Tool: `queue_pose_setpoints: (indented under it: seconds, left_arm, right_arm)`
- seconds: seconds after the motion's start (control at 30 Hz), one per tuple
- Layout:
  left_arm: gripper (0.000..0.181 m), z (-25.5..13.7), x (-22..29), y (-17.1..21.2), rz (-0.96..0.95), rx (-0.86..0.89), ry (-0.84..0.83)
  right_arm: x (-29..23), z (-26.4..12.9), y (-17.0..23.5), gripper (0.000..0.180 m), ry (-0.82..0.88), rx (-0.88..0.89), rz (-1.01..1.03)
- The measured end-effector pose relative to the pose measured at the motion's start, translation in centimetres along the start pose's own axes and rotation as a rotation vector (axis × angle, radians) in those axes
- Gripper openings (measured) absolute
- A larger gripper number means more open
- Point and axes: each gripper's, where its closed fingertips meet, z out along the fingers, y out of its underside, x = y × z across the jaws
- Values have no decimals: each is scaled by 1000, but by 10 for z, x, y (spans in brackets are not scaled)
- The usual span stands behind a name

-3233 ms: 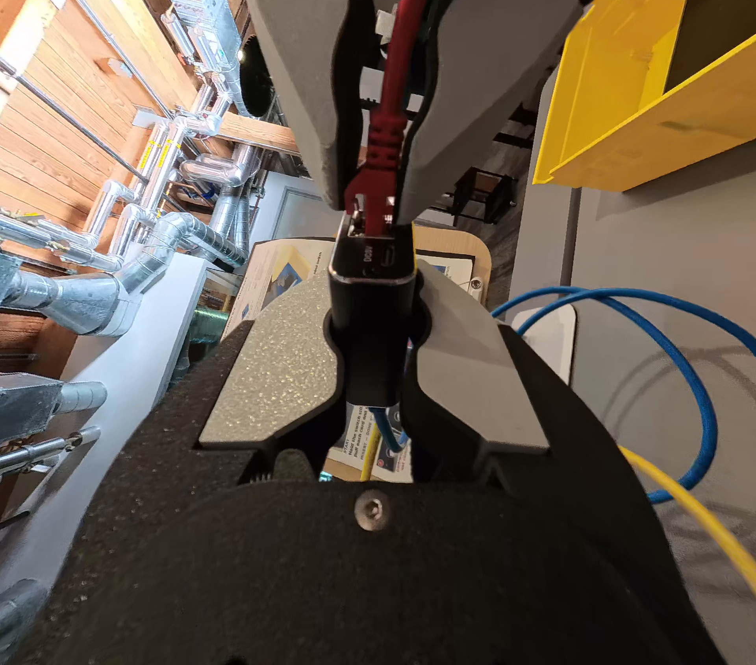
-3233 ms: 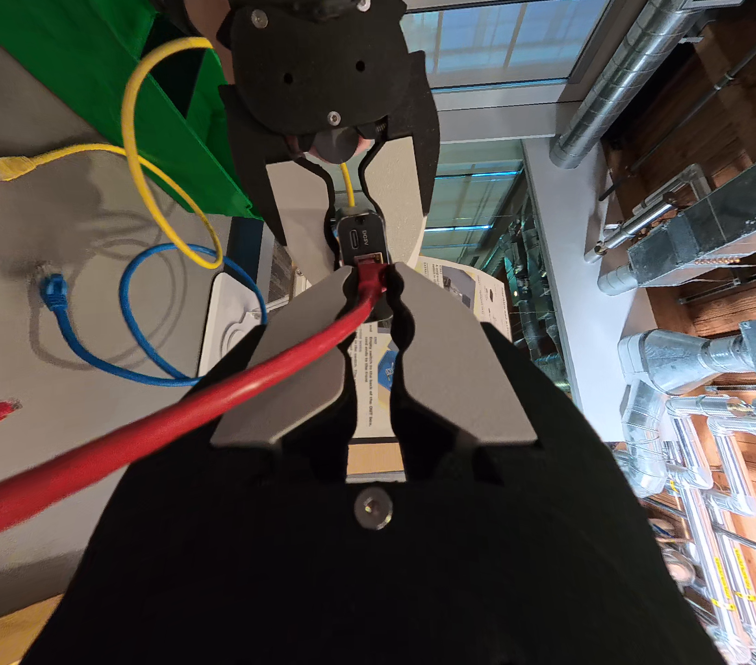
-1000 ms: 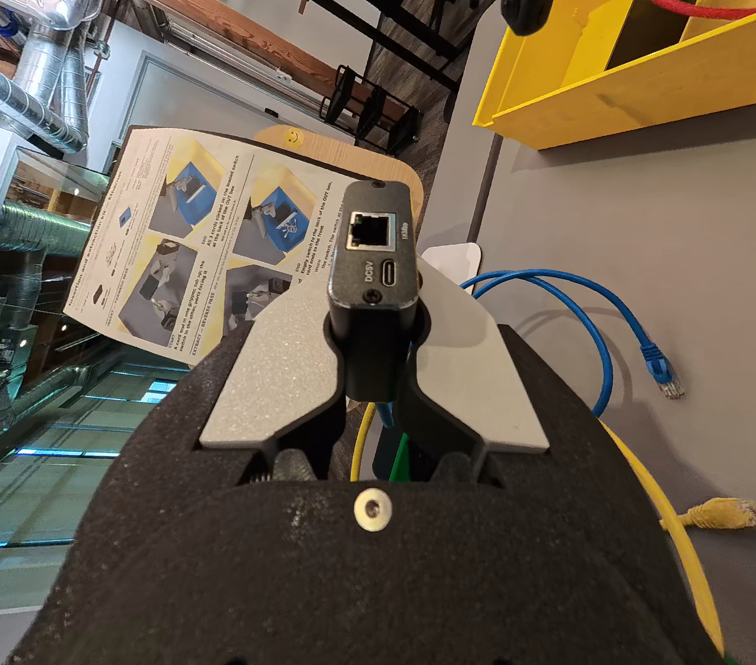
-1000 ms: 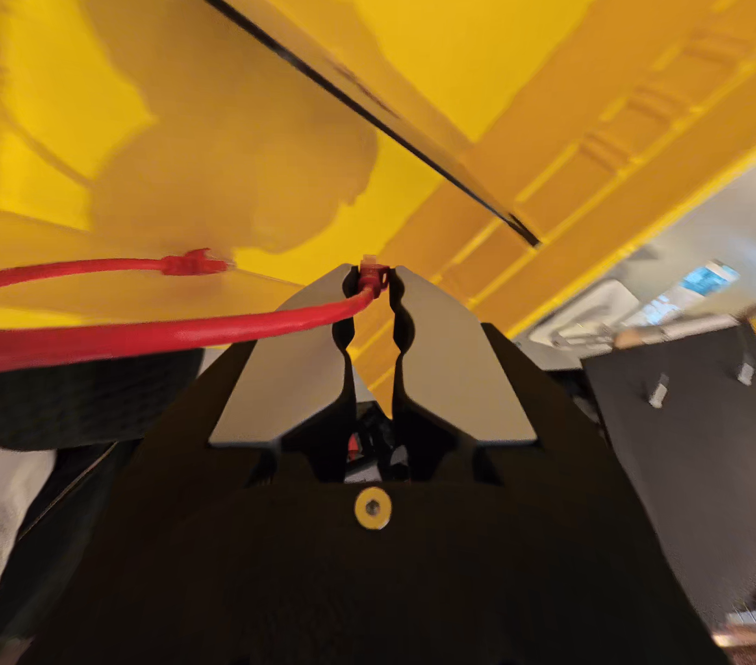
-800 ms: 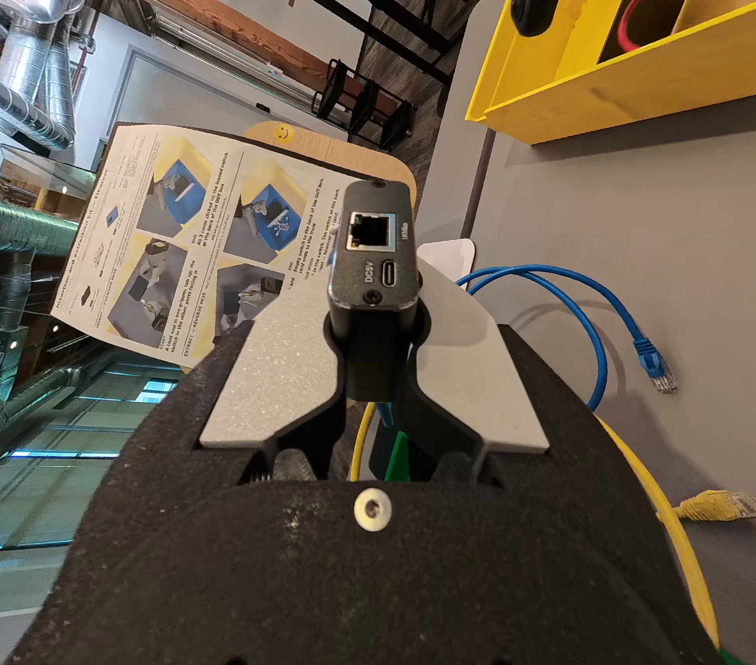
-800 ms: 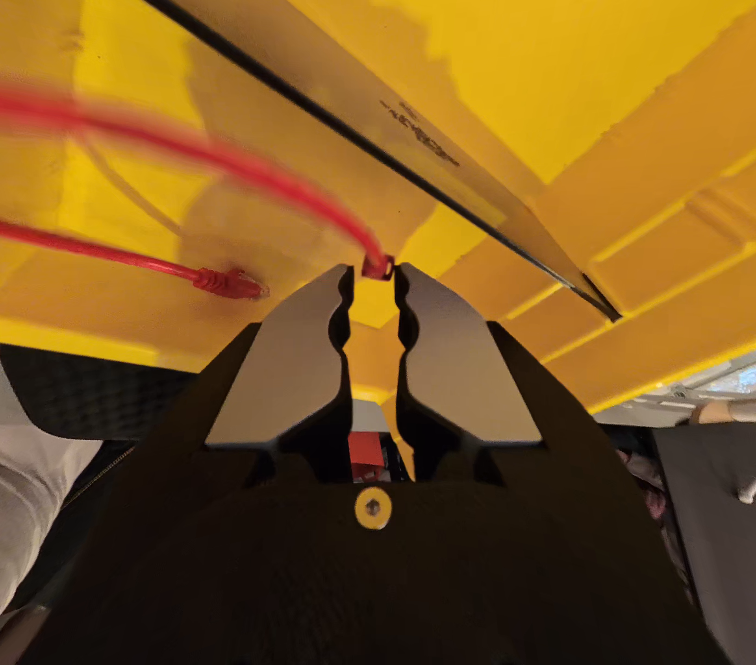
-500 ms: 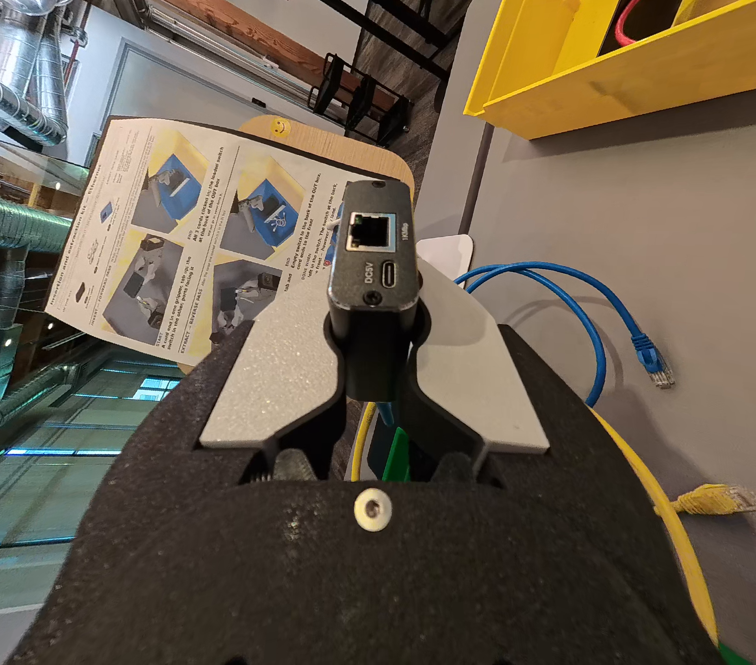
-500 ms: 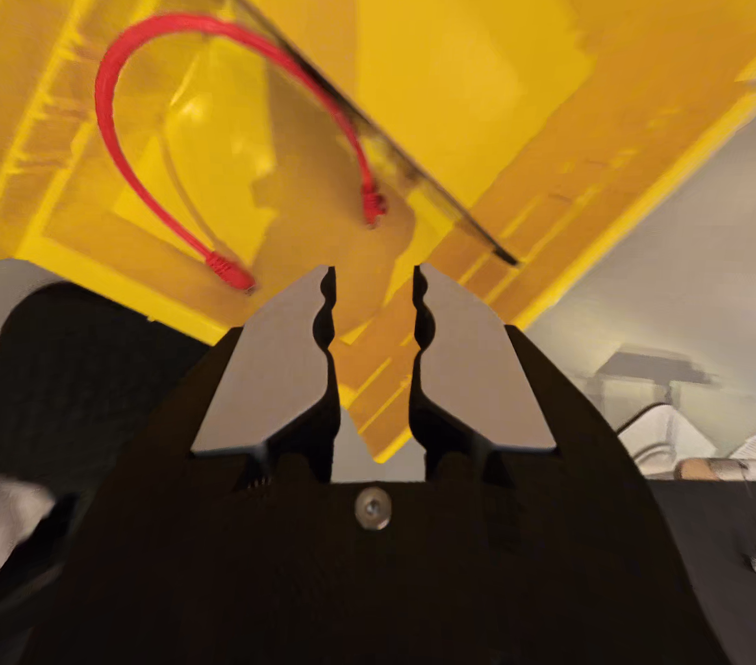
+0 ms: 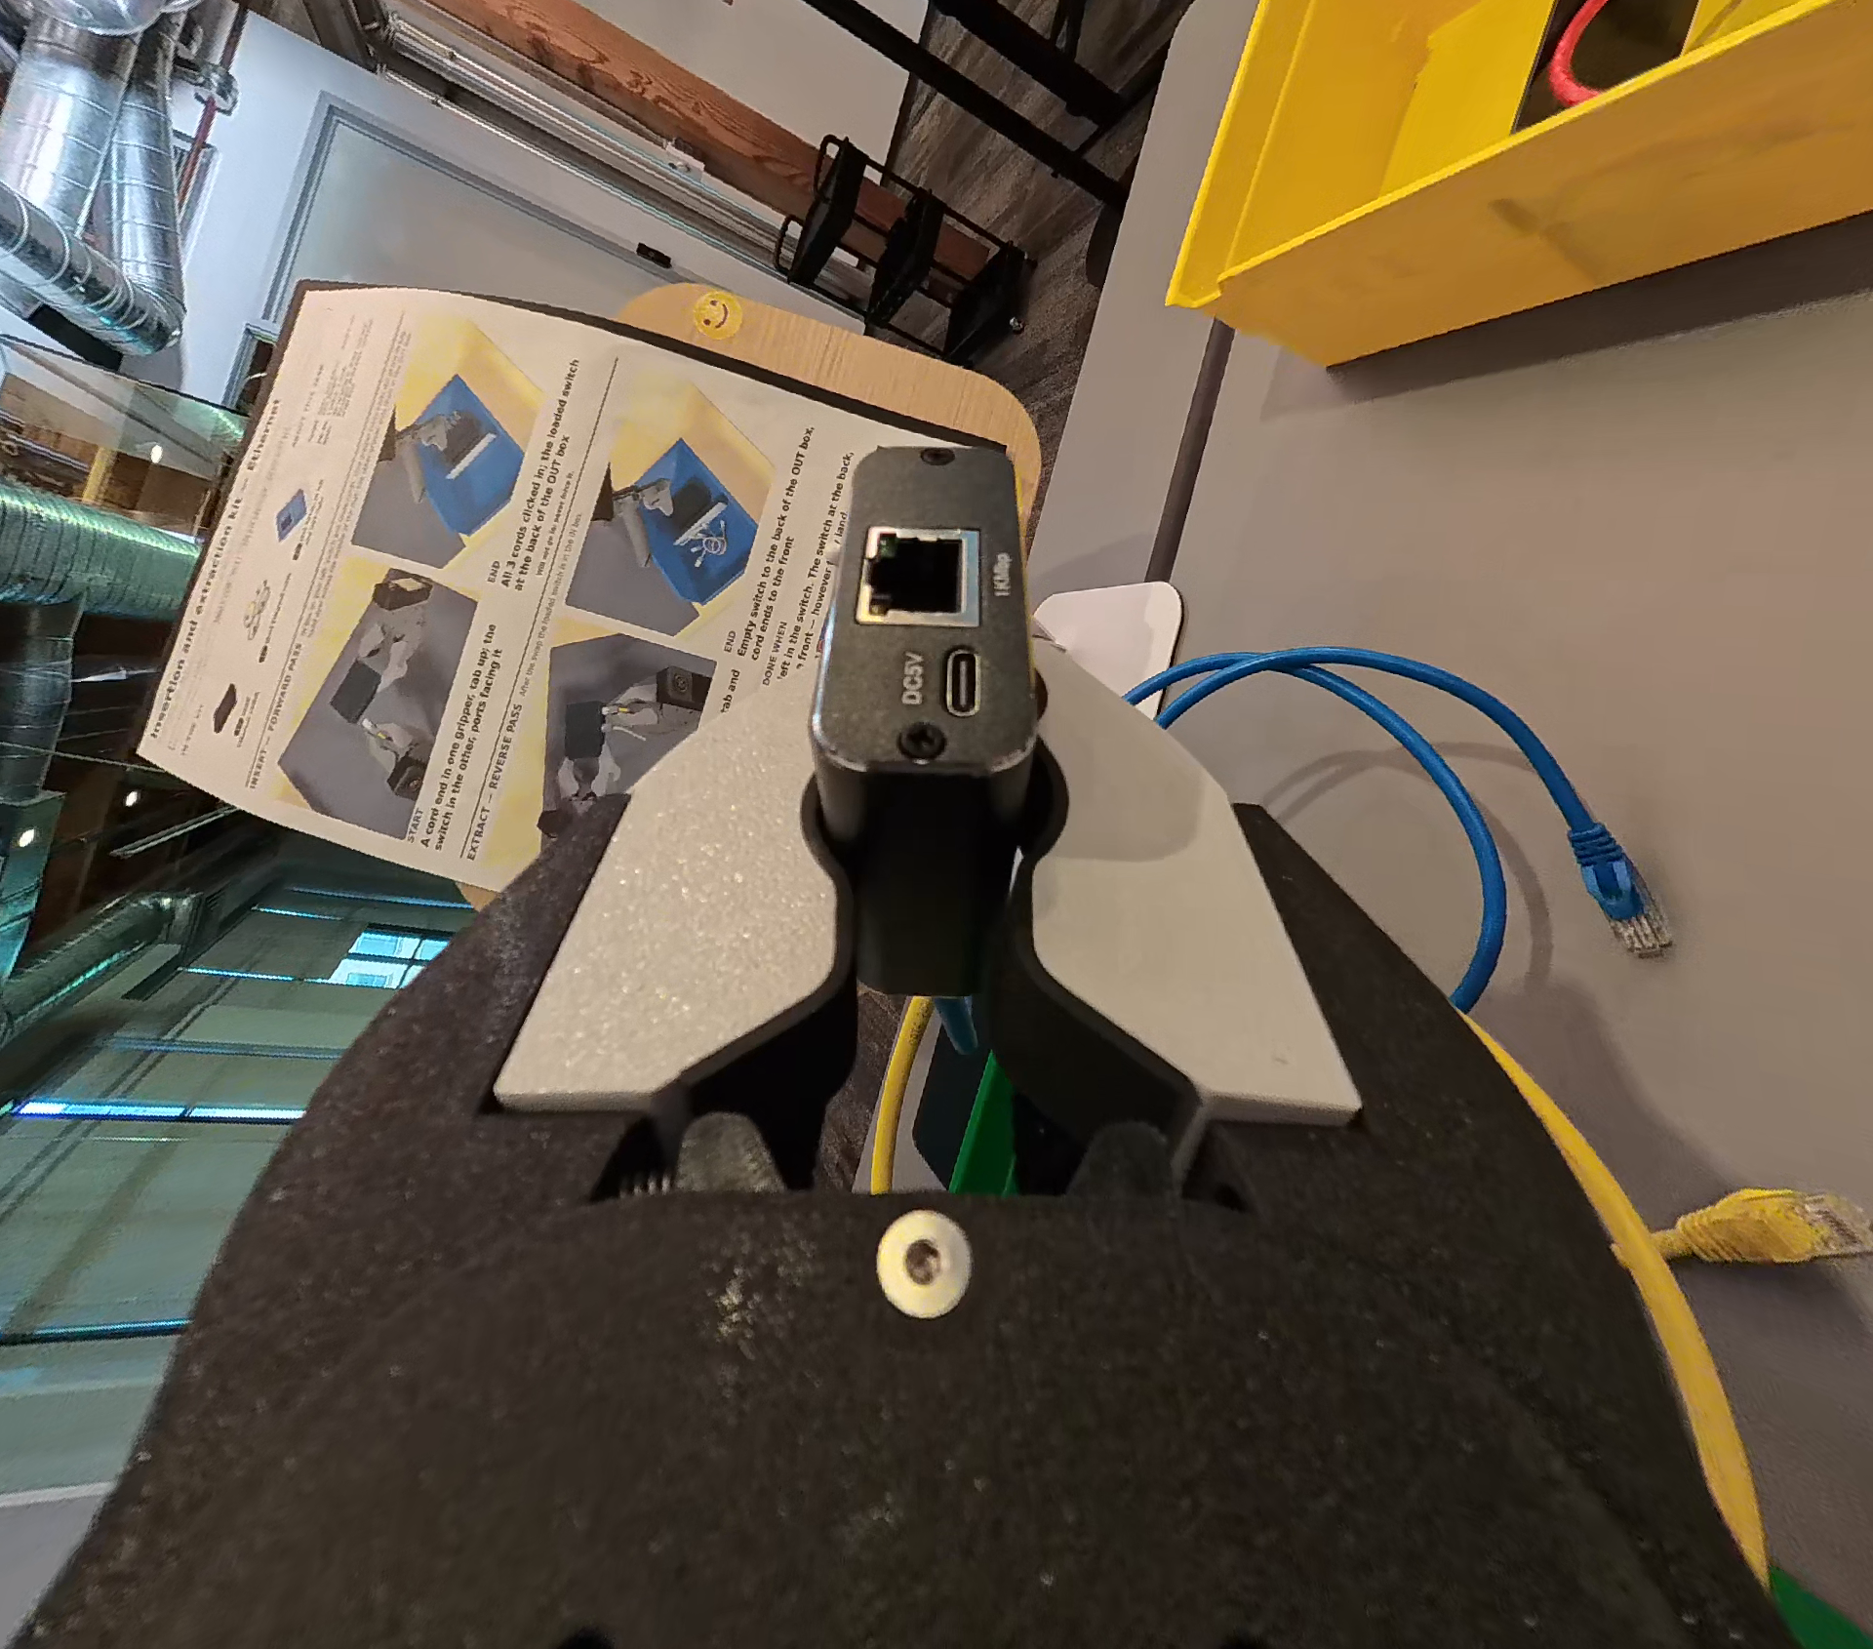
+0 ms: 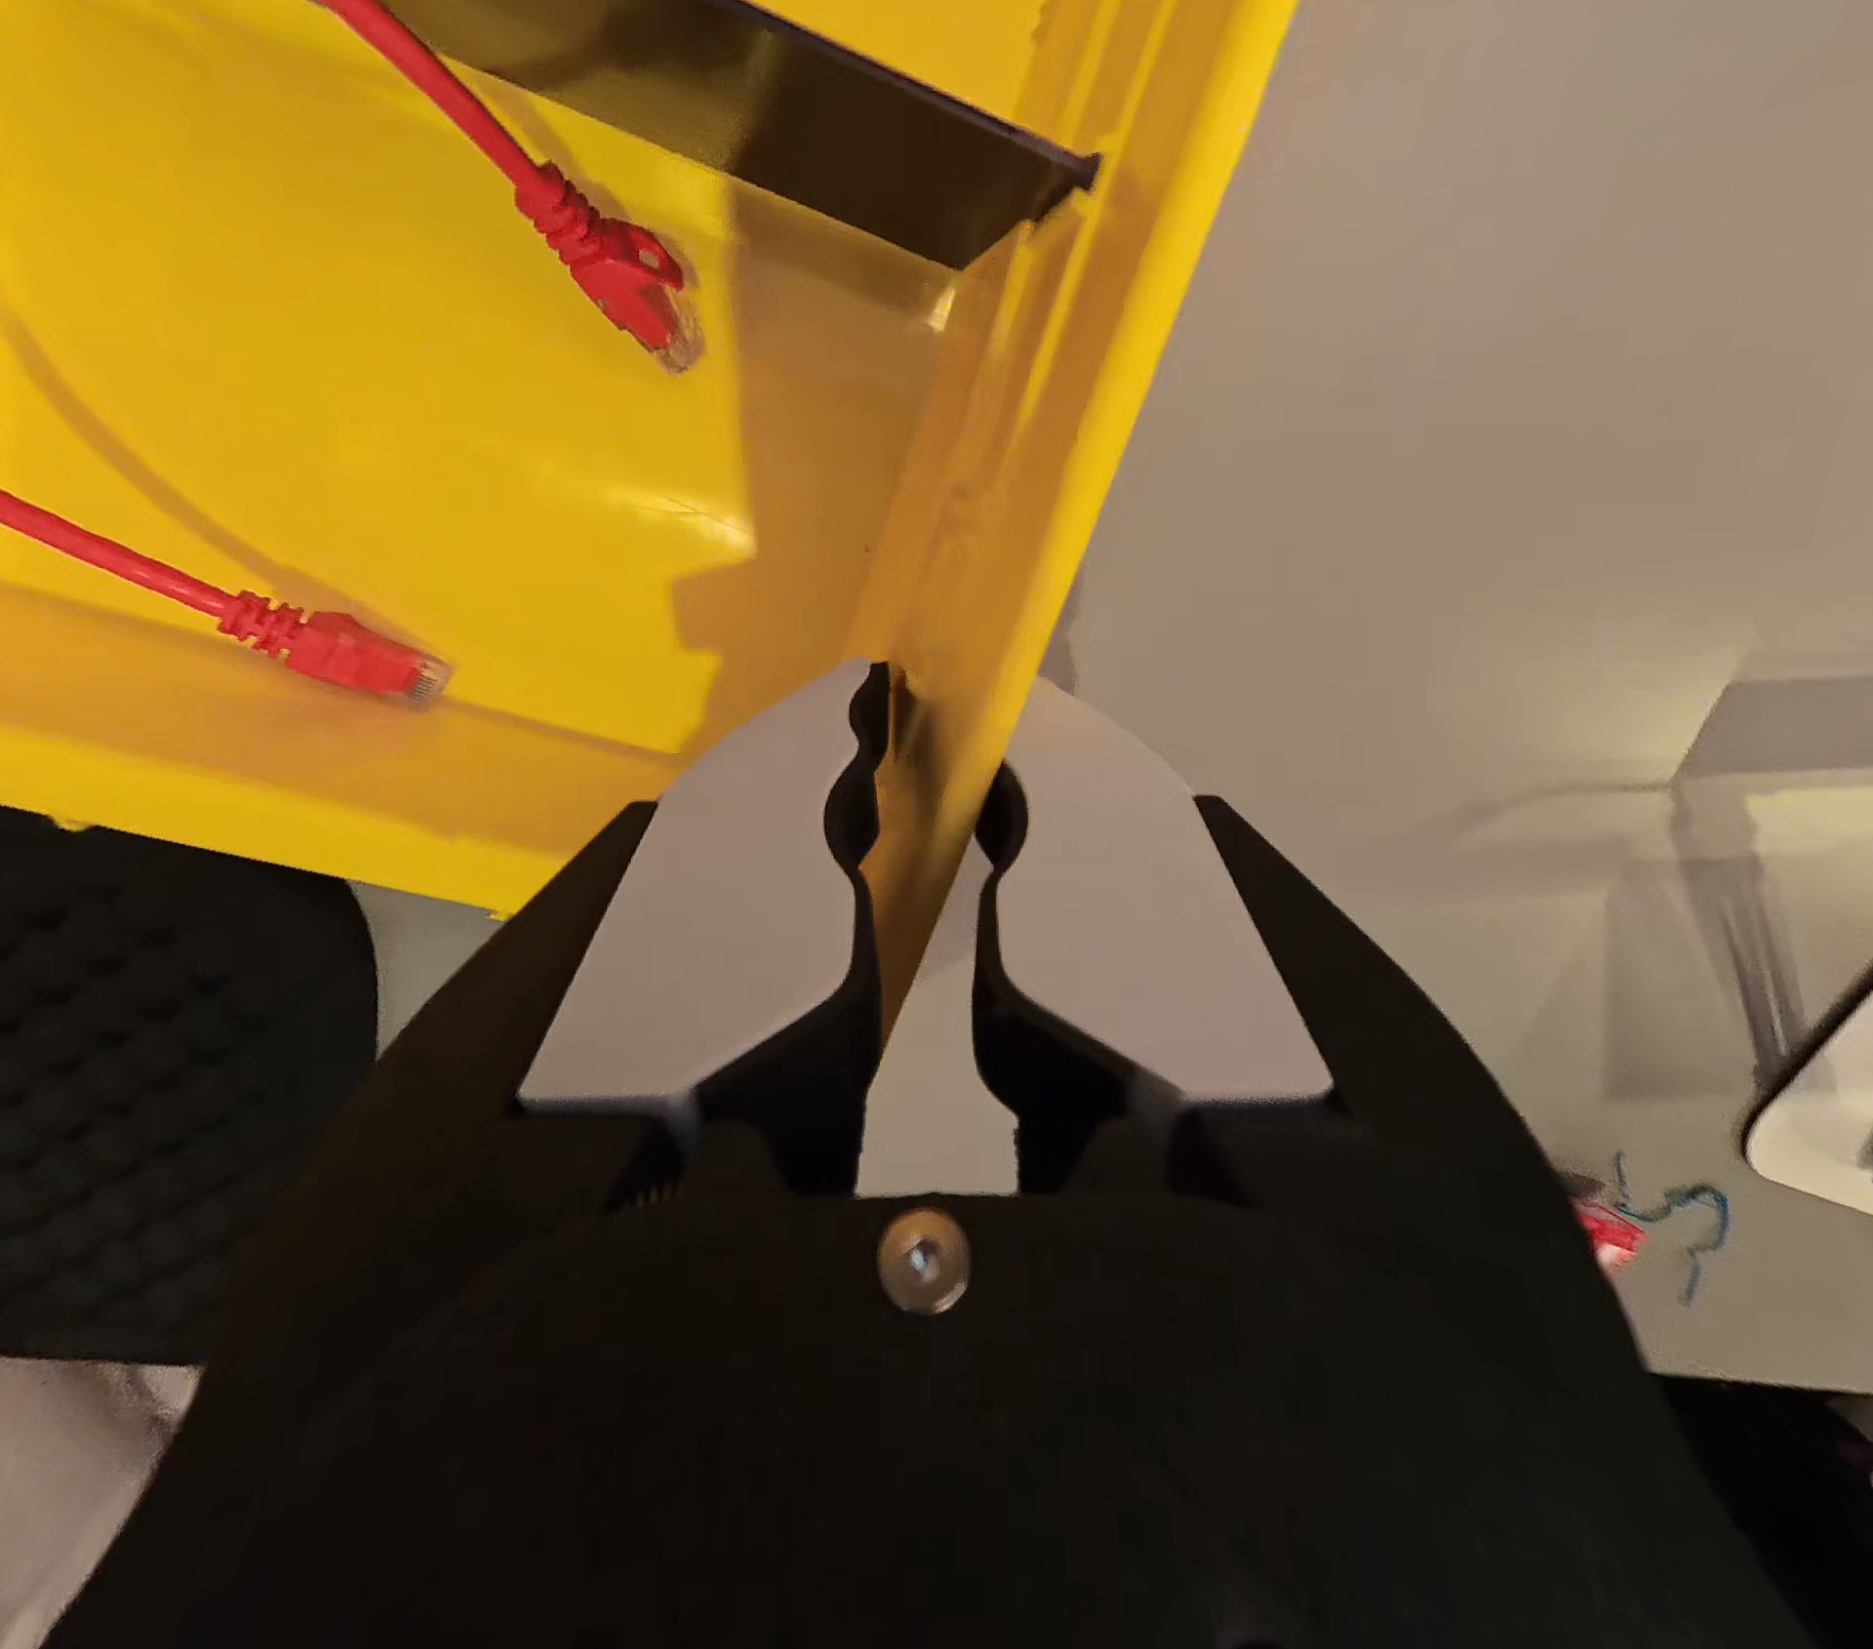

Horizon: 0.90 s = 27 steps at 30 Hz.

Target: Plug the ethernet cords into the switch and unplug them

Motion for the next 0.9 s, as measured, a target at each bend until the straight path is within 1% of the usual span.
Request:
queue_pose_setpoints:
  seconds: [0.07, 0.1, 0.17, 0.23, 0.3, 0.33, 0.37, 0.4, 0.47, 0.5, 0.57, 0.63, 0.7, 0.8, 0.83, 0.9]
  left_arm:
    - [26, -1, 0, 0, -1, 0, 0]
    - [26, -1, -1, 0, -5, 3, 1]
    - [26, -2, 0, -1, -19, 23, 17]
    - [26, -4, 1, -3, -47, 53, 40]
    - [26, -5, 3, -7, -77, 96, 71]
    - [26, -6, 3, -11, -99, 129, 87]
    - [26, -9, 3, -17, -126, 173, 103]
    - [26, -12, 3, -23, -155, 221, 121]
    - [26, -22, 4, -36, -205, 314, 171]
    - [26, -27, 4, -41, -226, 356, 194]
    - [26, -38, 3, -50, -273, 440, 242]
    - [26, -50, 2, -59, -327, 528, 298]
    - [26, -61, 1, -67, -377, 613, 352]
    - [26, -72, 1, -75, -428, 699, 418]
    - [26, -73, 2, -76, -435, 715, 439]
    - [26, -74, 3, -77, -451, 738, 462]
  right_arm:
    - [0, 0, 1, 13, -30, -10, 13]
    - [2, -1, 1, 15, -16, -10, 11]
    - [9, -7, -1, 24, 60, -2, 2]
    - [17, -26, -9, 32, 192, 41, -4]
    - [14, -63, -31, 36, 345, 171, -30]
    - [0, -84, -51, 38, 372, 286, -75]
    - [-25, -106, -75, 40, 361, 430, -151]
    - [-61, -127, -101, 43, 309, 593, -254]
    - [-155, -164, -137, 46, 89, 899, -521]
    - [-202, -179, -143, 47, -48, 1023, -655]
    - [-282, -203, -140, 51, -321, 1203, -895]
    - [-330, -218, -139, 53, -510, 1335, -998]
    - [-359, -219, -149, 54, -610, 1380, -1026]
    - [-393, -211, -157, 53, -766, 1356, -1071]
    - [-401, -208, -158, 50, -788, 1351, -1090]
    - [-410, -204, -158, 32, -784, 1366, -1133]
